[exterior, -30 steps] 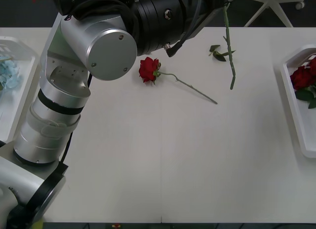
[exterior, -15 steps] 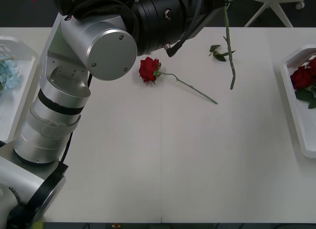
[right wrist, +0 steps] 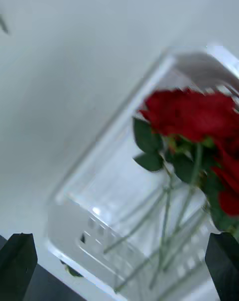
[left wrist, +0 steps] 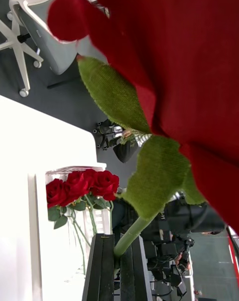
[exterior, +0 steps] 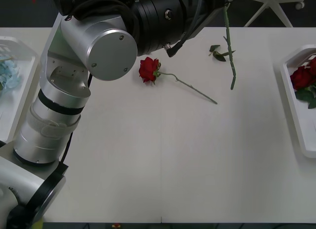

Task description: Place the red flowers into the right box and the blue flowers into the left box. If a person shows an open palm, hand one flower to the person first, then continue sorting.

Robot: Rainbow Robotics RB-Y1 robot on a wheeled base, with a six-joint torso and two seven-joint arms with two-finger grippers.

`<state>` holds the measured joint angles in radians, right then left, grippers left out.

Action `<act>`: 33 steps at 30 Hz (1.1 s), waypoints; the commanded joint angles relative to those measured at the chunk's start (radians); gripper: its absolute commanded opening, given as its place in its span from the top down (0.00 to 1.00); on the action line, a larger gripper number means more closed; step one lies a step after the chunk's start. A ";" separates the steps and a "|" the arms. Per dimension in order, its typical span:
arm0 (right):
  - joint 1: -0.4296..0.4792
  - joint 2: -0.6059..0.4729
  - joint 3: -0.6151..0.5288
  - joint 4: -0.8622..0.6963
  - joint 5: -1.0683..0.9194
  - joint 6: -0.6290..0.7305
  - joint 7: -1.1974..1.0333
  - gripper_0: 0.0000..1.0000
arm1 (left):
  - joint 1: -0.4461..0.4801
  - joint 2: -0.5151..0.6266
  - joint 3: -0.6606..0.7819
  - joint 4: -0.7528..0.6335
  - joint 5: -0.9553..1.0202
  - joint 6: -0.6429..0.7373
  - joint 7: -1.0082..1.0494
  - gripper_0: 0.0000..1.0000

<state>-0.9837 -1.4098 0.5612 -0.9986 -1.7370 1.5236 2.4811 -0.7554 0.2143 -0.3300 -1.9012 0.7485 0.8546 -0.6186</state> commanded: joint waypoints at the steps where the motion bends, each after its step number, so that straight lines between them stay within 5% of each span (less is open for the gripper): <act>1: 0.134 -0.032 -0.107 -0.141 -0.156 0.017 -0.019 0.00 | -0.002 -0.023 -0.015 -0.033 -0.008 -0.016 0.048 1.00; 11: 0.361 0.023 -0.297 -0.486 -0.334 -0.091 -0.337 0.00 | -0.002 -0.023 -0.015 -0.033 -0.008 -0.016 0.048 1.00; 33: 0.369 0.290 -0.277 -0.784 -0.237 -0.345 -0.761 0.00 | -0.002 -0.023 -0.015 -0.033 -0.008 -0.016 0.048 1.00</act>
<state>-0.6073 -1.1557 0.2809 -1.7485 -1.9992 1.2095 1.7562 -0.7553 0.2141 -0.3318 -1.9013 0.7482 0.8545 -0.6186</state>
